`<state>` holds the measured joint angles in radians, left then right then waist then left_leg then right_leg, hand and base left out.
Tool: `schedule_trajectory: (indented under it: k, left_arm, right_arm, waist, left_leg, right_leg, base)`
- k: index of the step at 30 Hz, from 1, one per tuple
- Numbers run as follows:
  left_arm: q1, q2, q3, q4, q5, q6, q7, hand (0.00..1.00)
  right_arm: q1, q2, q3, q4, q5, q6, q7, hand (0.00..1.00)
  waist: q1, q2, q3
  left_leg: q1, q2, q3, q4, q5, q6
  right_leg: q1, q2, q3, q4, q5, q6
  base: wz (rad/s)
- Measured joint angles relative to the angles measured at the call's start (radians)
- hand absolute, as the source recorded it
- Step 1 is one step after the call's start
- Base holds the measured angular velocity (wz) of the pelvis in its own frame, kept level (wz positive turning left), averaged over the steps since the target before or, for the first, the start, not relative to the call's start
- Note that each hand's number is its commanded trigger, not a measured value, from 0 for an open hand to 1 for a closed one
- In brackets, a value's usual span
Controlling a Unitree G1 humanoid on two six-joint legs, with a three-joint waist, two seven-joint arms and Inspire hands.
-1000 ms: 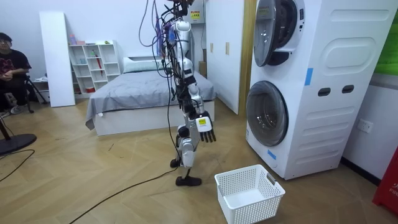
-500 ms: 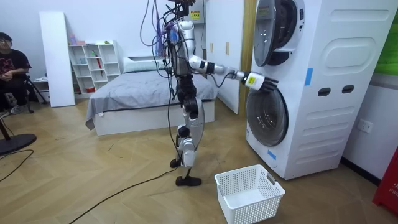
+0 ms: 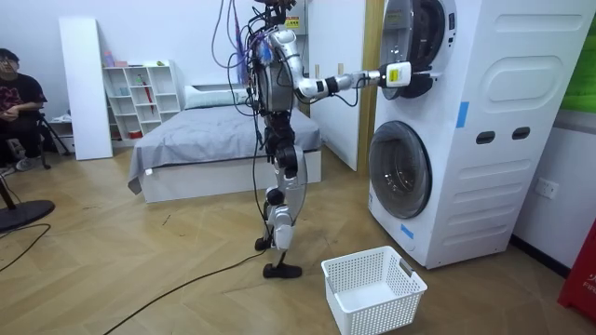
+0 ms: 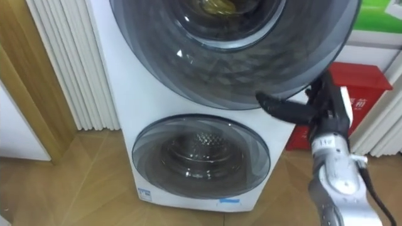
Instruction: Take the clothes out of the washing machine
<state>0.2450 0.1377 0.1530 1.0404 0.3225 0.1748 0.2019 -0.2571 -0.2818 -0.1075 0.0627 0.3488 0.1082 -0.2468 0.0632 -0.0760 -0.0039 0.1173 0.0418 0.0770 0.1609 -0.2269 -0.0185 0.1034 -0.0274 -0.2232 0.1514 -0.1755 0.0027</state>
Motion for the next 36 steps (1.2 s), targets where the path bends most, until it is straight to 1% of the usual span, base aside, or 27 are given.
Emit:
schedule_trajectory:
  k: [3, 6, 10, 11, 13, 17, 19, 22, 25, 27, 28, 30, 33, 35, 36]
  left_arm:
    - [0.000, 0.000, 0.000, 0.000, 0.000, 0.005, -0.016, 0.00]
    - [0.000, 0.001, 0.000, 0.000, 0.000, 0.008, -0.019, 0.00]
    - [-0.002, 0.003, -0.001, -0.001, 0.004, 0.008, -0.019, 0.00]
    - [0.000, 0.004, -0.001, -0.001, 0.004, 0.008, -0.020, 0.00]
    - [0.004, 0.005, -0.004, -0.001, 0.004, 0.008, -0.020, 0.00]
    - [0.005, 0.015, -0.022, -0.009, 0.005, 0.006, -0.022, 0.00]
    - [0.004, 0.020, -0.028, -0.014, 0.007, 0.004, -0.022, 0.00]
    - [0.003, 0.023, -0.030, -0.025, 0.015, 0.003, -0.022, 0.00]
    - [0.001, 0.029, -0.030, -0.025, 0.017, -0.001, -0.023, 0.00]
    - [0.004, 0.034, -0.034, -0.025, 0.017, 0.001, -0.023, 0.00]
    - [0.006, 0.036, -0.037, -0.025, 0.017, 0.001, -0.023, 0.00]
    - [0.011, 0.039, -0.039, -0.025, 0.017, 0.001, -0.023, 0.00]
    - [0.010, 0.039, -0.039, -0.022, 0.024, -0.002, -0.021, 0.00]
    - [0.011, 0.039, -0.039, -0.017, 0.024, -0.002, -0.021, 0.00]
    - [0.013, 0.039, -0.040, -0.017, 0.023, -0.002, -0.021, 0.00]
  right_arm:
    - [-0.007, 0.000, 0.000, 0.000, 0.000, 0.003, -0.006, 0.00]
    - [-0.028, -0.003, 0.005, 0.004, 0.001, 0.016, -0.020, 0.00]
    - [-0.089, -0.048, 0.007, 0.051, 0.021, 0.025, -0.024, 0.00]
    - [-0.094, -0.059, 0.006, 0.055, 0.021, 0.025, -0.026, 0.00]
    - [-0.097, -0.072, 0.006, 0.055, 0.031, 0.025, -0.026, 0.00]
    - [-0.129, -0.078, 0.006, 0.082, 0.066, 0.025, -0.025, 0.00]
    - [-0.133, -0.082, 0.006, 0.084, 0.079, 0.025, -0.026, 0.00]
    - [-0.133, -0.083, 0.007, 0.079, 0.070, 0.025, -0.023, 0.00]
    - [-0.133, -0.083, 0.007, 0.061, 0.069, 0.026, -0.024, 0.00]
    - [-0.132, -0.083, 0.007, 0.029, 0.069, 0.044, -0.024, 0.00]
    - [-0.131, -0.083, 0.007, -0.002, 0.069, 0.058, -0.024, 0.00]
    - [-0.130, -0.083, 0.014, -0.038, 0.059, 0.068, -0.024, 0.00]
    - [-0.096, -0.082, 0.019, -0.115, 0.035, 0.068, -0.022, 0.00]
    - [-0.040, -0.082, 0.028, -0.215, 0.030, 0.068, -0.015, 0.00]
    - [-0.025, -0.082, 0.037, -0.238, 0.030, 0.067, -0.012, 0.00]
  waist:
    - [0.001, -0.001, 0.0012]
    - [0.002, -0.005, 0.0040]
    - [0.002, -0.019, 0.0114]
    - [0.001, -0.022, 0.0093]
    - [0.001, -0.024, 0.0080]
    - [0.001, -0.024, 0.0079]
    - [0.003, -0.024, 0.0079]
    - [0.014, -0.025, 0.0072]
    - [0.016, -0.024, 0.0066]
    - [0.011, -0.023, 0.0057]
    - [0.008, -0.021, 0.0046]
    - [-0.001, -0.019, 0.0035]
    - [-0.004, -0.016, 0.0016]
    - [-0.004, -0.009, -0.0037]
    - [-0.004, -0.007, -0.0049]
  left_leg:
    - [-0.003, 0.000, 0.000, 0.000, 0.000, 0.000]
    - [-0.007, 0.000, -0.007, 0.000, 0.000, 0.000]
    - [-0.025, 0.000, -0.011, 0.004, 0.000, 0.000]
    - [-0.029, 0.000, -0.014, 0.006, 0.000, 0.000]
    - [-0.032, 0.000, -0.016, 0.007, 0.000, 0.000]
    - [-0.034, 0.001, -0.017, 0.007, 0.000, 0.000]
    - [-0.034, 0.001, -0.016, 0.007, 0.000, 0.000]
    - [-0.033, 0.001, -0.016, 0.006, 0.000, 0.000]
    - [-0.033, 0.001, -0.016, 0.007, 0.000, 0.000]
    - [-0.036, 0.002, -0.016, 0.007, 0.000, 0.000]
    - [-0.040, 0.002, -0.016, 0.006, 0.000, 0.000]
    - [-0.040, 0.002, -0.016, 0.006, 0.000, 0.000]
    - [-0.035, 0.004, -0.016, 0.006, 0.000, 0.000]
    - [-0.025, 0.005, -0.016, 0.006, 0.000, 0.000]
    - [-0.022, 0.005, -0.017, 0.006, 0.000, 0.000]
  right_leg:
    - [-0.002, 0.000, -0.001, 0.000, 0.000, 0.000]
    - [-0.006, 0.000, -0.007, 0.000, 0.000, 0.000]
    - [-0.023, -0.001, -0.016, 0.002, 0.000, 0.000]
    - [-0.025, -0.001, -0.019, 0.002, 0.000, 0.000]
    - [-0.026, -0.001, -0.020, 0.003, 0.000, 0.000]
    - [-0.028, 0.001, -0.020, 0.003, 0.000, 0.000]
    - [-0.030, 0.001, -0.018, 0.003, 0.000, 0.000]
    - [-0.037, 0.003, 0.000, 0.004, 0.000, 0.000]
    - [-0.039, 0.003, 0.001, 0.004, 0.000, 0.000]
    - [-0.044, 0.003, 0.003, 0.004, 0.000, 0.000]
    - [-0.050, 0.003, 0.006, 0.006, 0.000, 0.000]
    - [-0.053, 0.004, 0.010, 0.007, 0.000, 0.000]
    - [-0.052, 0.007, 0.021, 0.007, 0.000, 0.000]
    - [-0.050, 0.010, 0.036, 0.008, 0.001, -0.001]
    - [-0.048, 0.011, 0.039, 0.009, 0.001, -0.001]
  base:
    - [-0.01]
    - [-0.01]
    - [0.00]
    - [0.03]
    - [0.03]
    - [0.00]
    - [-0.03]
    - [-0.13]
    - [-0.08]
    - [-0.09]
    - [-0.15]
    - [-0.15]
    - [-0.16]
    - [-0.18]
    - [-0.21]
